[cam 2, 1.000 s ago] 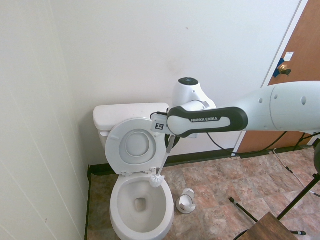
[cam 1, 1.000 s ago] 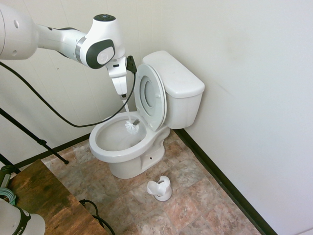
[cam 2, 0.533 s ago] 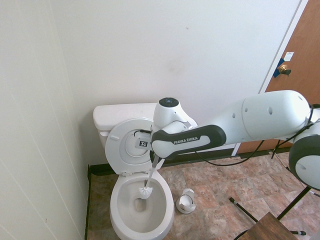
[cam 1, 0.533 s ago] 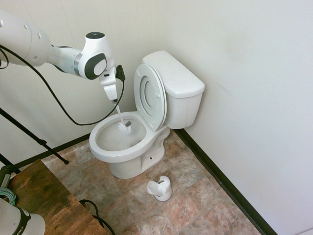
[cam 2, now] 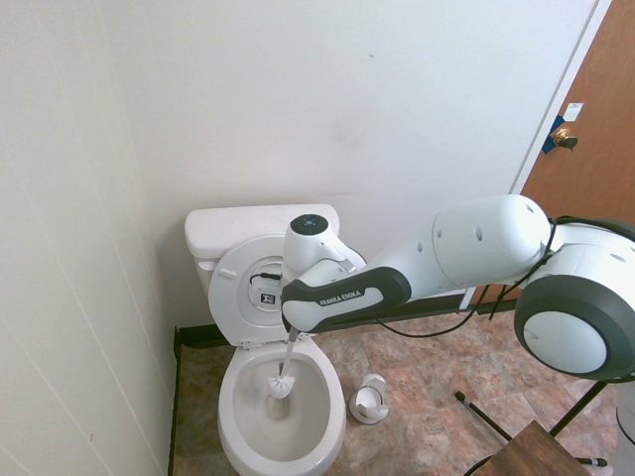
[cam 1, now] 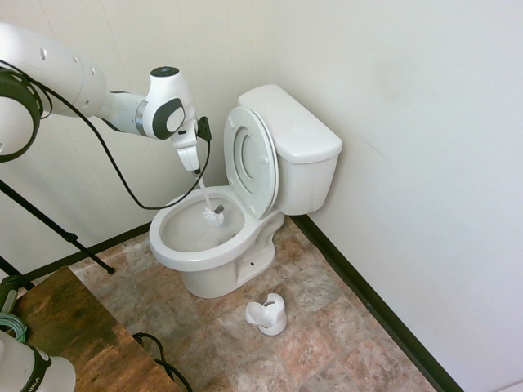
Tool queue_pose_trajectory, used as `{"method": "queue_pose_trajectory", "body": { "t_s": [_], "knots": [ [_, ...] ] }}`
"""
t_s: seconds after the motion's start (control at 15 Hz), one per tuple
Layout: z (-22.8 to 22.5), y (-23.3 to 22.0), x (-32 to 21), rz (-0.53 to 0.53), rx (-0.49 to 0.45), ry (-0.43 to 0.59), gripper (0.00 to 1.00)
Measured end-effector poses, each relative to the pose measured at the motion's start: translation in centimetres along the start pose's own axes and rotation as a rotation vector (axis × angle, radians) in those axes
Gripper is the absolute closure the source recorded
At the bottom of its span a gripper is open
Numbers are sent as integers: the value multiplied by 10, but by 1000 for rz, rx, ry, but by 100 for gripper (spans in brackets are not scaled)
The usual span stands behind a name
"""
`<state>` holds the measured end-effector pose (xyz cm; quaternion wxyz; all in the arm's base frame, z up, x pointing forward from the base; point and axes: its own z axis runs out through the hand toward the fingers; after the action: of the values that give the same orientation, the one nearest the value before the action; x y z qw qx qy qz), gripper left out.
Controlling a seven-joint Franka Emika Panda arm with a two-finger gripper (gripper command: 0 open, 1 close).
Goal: Clean the toilet
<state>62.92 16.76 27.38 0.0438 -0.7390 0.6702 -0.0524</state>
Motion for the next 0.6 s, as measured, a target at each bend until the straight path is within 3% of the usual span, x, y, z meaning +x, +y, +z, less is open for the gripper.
{"method": "queue_pose_trajectory", "body": {
  "t_s": [0.6],
  "knots": [
    [82,-24,-25,80,30,50,100]
  ]
}}
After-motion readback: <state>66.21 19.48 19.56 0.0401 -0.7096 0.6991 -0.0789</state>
